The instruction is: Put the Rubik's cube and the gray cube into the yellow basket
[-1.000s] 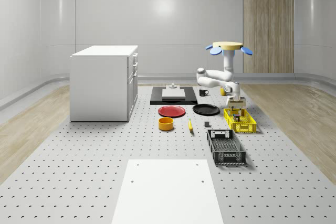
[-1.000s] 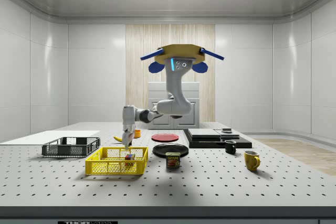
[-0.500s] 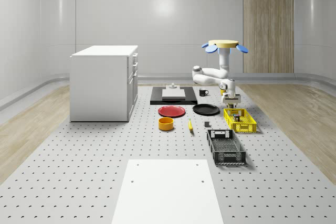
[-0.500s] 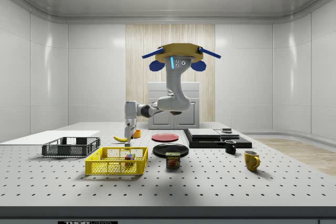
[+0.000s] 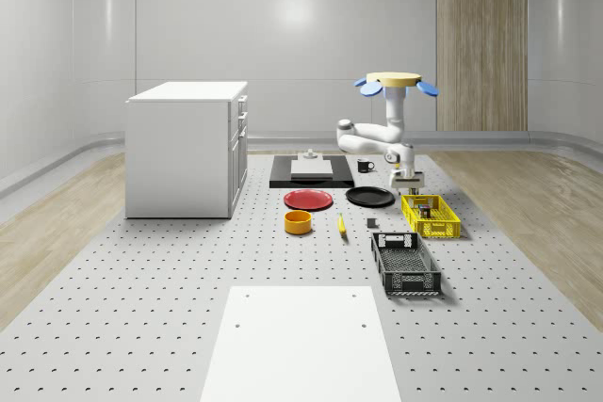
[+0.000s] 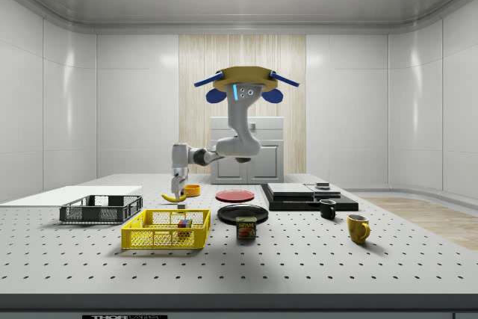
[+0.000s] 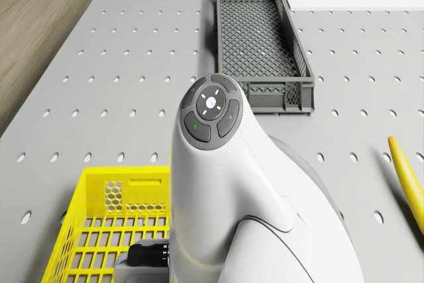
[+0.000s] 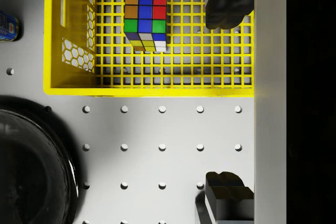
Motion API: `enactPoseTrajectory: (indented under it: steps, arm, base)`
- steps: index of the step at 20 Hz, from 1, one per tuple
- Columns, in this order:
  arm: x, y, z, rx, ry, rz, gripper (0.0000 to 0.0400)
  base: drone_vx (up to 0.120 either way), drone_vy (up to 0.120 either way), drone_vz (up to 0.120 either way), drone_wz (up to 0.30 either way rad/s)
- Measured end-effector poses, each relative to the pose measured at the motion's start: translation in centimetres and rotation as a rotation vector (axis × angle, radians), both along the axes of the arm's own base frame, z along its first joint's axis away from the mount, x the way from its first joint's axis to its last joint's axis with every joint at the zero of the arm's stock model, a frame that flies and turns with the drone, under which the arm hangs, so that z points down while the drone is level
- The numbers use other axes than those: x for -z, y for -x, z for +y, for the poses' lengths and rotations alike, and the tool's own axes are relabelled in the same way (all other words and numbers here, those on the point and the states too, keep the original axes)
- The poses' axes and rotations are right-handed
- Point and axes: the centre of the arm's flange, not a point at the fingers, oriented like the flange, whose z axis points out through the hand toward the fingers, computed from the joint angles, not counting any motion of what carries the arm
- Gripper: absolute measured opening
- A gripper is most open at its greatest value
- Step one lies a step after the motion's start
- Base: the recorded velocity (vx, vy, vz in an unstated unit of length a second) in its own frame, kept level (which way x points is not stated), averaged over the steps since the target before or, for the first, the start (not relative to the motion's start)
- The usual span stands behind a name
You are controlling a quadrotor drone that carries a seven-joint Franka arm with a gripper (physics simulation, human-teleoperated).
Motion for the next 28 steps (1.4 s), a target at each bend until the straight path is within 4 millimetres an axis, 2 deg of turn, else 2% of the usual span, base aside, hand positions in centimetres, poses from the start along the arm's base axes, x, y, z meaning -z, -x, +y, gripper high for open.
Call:
enactPoseTrajectory:
  steps: [5, 17, 24, 28]
  arm:
    - [0.0, 0.0, 0.0, 0.0, 0.0, 0.0, 0.04]
    - [0.01, 0.0, 0.0, 0.0, 0.0, 0.0, 0.04]
    - [0.01, 0.0, 0.0, 0.0, 0.0, 0.0, 0.04]
    - [0.01, 0.0, 0.0, 0.0, 0.0, 0.0, 0.04]
  base:
    - [0.112, -0.12, 0.0, 0.0]
    - [0.003, -0.12, 0.0, 0.0]
    - [0.0, -0.12, -0.114, 0.0]
    - [0.0, -0.12, 0.0, 0.0]
